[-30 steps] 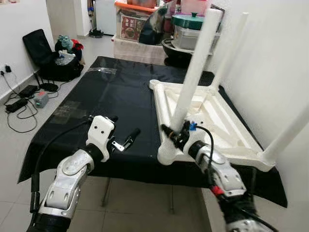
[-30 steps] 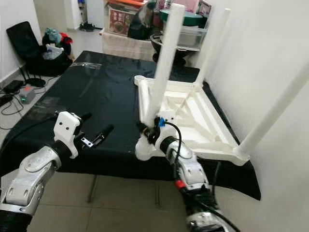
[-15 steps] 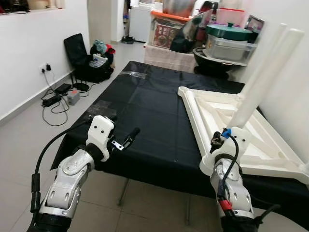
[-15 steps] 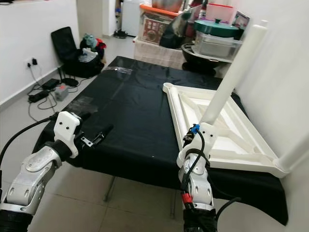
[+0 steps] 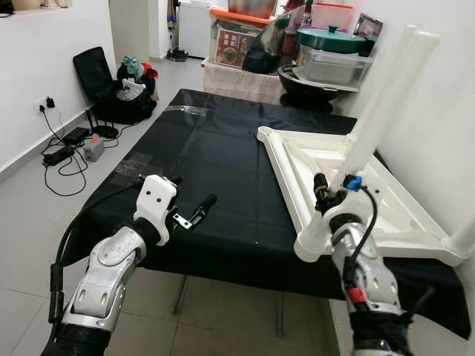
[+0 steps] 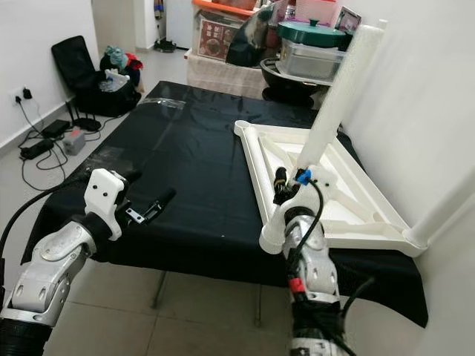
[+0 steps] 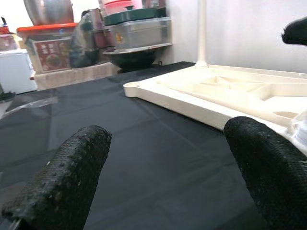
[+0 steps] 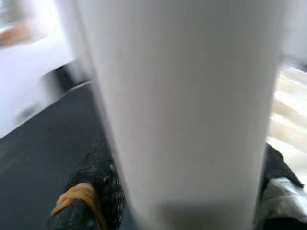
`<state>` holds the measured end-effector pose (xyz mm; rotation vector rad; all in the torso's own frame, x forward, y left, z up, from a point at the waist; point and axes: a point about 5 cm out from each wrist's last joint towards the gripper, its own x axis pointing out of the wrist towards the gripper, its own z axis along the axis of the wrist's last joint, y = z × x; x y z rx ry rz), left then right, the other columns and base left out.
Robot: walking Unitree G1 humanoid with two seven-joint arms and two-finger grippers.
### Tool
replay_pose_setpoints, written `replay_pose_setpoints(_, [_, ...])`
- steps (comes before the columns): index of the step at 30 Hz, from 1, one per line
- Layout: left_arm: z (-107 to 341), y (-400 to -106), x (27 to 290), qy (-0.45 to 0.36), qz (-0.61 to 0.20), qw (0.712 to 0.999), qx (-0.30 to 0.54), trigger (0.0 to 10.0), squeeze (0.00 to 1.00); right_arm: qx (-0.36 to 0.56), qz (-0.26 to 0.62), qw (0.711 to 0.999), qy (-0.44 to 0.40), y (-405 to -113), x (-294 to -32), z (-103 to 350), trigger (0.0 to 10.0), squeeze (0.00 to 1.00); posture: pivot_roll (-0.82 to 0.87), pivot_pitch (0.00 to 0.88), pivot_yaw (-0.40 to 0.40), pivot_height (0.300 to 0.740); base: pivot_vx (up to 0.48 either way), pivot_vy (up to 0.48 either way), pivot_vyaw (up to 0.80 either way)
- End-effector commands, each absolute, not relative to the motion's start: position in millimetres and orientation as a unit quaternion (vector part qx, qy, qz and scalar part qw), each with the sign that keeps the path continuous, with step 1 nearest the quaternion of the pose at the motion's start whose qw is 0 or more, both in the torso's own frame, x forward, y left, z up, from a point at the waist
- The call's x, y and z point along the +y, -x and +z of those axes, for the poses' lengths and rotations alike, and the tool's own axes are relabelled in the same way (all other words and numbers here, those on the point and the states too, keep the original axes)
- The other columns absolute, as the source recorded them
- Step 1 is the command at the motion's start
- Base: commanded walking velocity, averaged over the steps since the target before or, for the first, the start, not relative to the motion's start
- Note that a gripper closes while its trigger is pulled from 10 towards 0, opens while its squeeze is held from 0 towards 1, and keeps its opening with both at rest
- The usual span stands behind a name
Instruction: Building children table
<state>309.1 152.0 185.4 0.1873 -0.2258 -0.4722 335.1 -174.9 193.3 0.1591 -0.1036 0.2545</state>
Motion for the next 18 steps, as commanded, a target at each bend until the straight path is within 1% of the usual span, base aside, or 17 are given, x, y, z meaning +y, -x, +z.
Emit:
replay_pose_setpoints(1, [184,-312,149,-0.094,-0.240,0.960,-0.112,10.0,0.00,-0.038,0.319,0.947,-0.019,-321,-130,191,10.0,0.00,0.09,0.000,-0.138,0.740,0.000,0.000,0.00])
replay_pose_setpoints(2, [184,-313,149,-0.093,-0.239,0.960,-0.113,10.0,0.00,-0.028,0.348,0.937,-0.001,-319,-125,185,10.0,0.00,0.09,0.000,-0.137,0.740,0.000,0.000,0.00])
replay_pose_setpoints(3, [184,-313,149,-0.093,-0.239,0.960,-0.113,10.0,0.00,-0.028,0.348,0.937,-0.001,-319,-125,185,10.0,0.00,0.09,0.000,-0.137,0.740,0.000,0.000,0.00])
replay_pose_setpoints(5, [183,-312,143,-0.092,-0.244,0.959,-0.114,10.0,0.00,0.037,0.339,0.940,0.030,-330,-119,154,10.0,0.00,0.11,0.000,-0.149,0.740,0.000,0.000,0.00])
replay_pose_setpoints(9, [183,-311,142,-0.091,-0.245,0.958,-0.116,10.0,0.00,0.055,0.349,0.935,0.025,-330,-115,146,10.0,0.00,0.13,0.000,-0.156,0.740,0.000,0.000,0.00])
replay_pose_setpoints(10, [184,-310,142,-0.091,-0.244,0.959,-0.116,10.0,0.00,0.057,0.360,0.931,0.026,-330,-114,145,10.0,0.00,0.13,0.000,-0.156,0.740,0.000,0.000,0.00])
replay_pose_setpoints(12, [183,-309,148,-0.096,-0.235,0.961,-0.114,10.0,0.00,0.063,0.355,0.933,0.025,-333,-113,143,10.0,0.00,0.13,0.000,-0.162,0.740,0.000,0.000,0.00])
replay_pose_setpoints(13, [183,-308,150,-0.096,-0.232,0.961,-0.113,10.0,0.00,0.067,0.334,0.940,0.019,-338,-115,143,5.3,0.00,0.13,0.000,-0.164,0.740,0.000,0.000,0.00])
replay_pose_setpoints(15, [183,-308,152,-0.096,-0.231,0.961,-0.113,10.0,0.00,0.072,0.311,0.948,0.011,-342,-118,144,5.3,0.00,0.13,0.000,-0.164,0.740,0.000,0.000,0.00])
replay_pose_setpoints(16, [182,-309,153,-0.097,-0.230,0.962,-0.112,10.0,0.00,0.072,0.290,0.954,0.007,-345,-122,145,0.0,0.00,0.13,0.000,-0.162,0.740,0.000,0.000,0.00])
replay_pose_setpoints(18, [181,-309,153,-0.098,-0.229,0.962,-0.112,10.0,0.00,0.071,0.270,0.960,0.003,-348,-126,145,0.0,0.00,0.13,0.000,-0.162,0.740,0.000,0.000,0.00])
